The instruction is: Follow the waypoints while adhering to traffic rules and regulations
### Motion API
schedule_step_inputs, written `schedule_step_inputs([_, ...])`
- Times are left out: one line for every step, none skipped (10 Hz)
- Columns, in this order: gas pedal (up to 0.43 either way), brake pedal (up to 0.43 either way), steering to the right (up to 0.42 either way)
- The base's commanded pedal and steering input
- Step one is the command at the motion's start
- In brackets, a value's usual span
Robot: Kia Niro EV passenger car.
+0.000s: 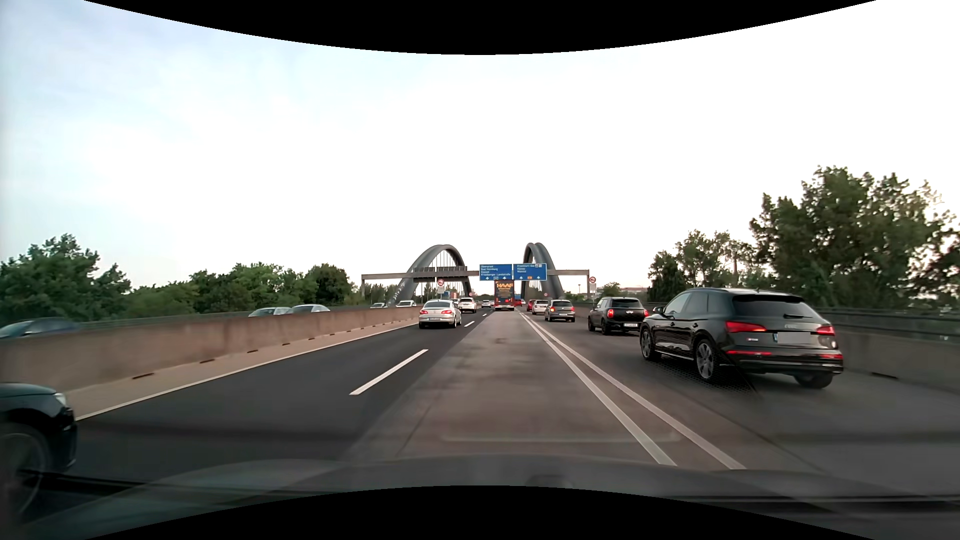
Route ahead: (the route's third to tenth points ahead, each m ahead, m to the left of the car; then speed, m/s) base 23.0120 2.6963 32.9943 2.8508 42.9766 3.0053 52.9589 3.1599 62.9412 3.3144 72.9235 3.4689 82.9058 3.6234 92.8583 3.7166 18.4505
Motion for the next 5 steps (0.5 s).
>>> schedule_step_inputs([0.000,0.000,-0.005])
schedule_step_inputs([0.000,0.000,-0.004])
schedule_step_inputs([0.008,0.000,-0.005])
schedule_step_inputs([0.008,0.000,-0.005])
schedule_step_inputs([0.008,0.000,-0.004])
